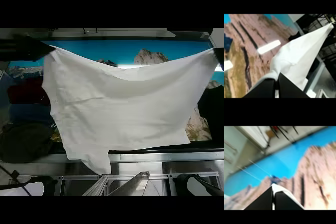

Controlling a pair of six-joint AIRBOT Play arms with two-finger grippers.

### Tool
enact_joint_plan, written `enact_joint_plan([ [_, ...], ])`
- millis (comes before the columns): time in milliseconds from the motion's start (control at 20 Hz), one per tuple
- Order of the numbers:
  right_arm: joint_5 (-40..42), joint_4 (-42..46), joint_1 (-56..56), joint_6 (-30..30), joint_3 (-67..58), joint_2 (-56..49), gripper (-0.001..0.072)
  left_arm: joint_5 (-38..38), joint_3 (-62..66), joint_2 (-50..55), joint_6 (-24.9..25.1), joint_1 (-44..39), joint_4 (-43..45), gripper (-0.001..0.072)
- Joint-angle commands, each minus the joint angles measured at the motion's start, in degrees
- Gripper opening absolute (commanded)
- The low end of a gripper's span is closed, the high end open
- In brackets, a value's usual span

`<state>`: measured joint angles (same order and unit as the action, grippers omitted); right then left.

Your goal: Fold the shirts.

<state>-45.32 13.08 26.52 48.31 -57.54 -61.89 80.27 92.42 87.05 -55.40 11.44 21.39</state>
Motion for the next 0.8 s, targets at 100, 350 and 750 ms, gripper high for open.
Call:
enact_joint_plan([
  [100, 9.4, -9.3, -3.7, -11.7, 0.3, -26.3, 0.0015, -1.8, 15.4, 28.5, -3.0, -4.4, 5.0, 0.0020],
  [350, -3.6, -14.7, -1.3, -11.8, -13.2, -45.5, 0.0015, -1.2, 26.4, 39.9, -6.6, -3.9, 6.3, 0.0012],
  [750, -20.8, -2.5, 5.8, -3.5, -24.0, -50.0, 0.0015, 8.2, 22.7, 37.3, -8.3, -0.6, 6.1, 0.0010],
])
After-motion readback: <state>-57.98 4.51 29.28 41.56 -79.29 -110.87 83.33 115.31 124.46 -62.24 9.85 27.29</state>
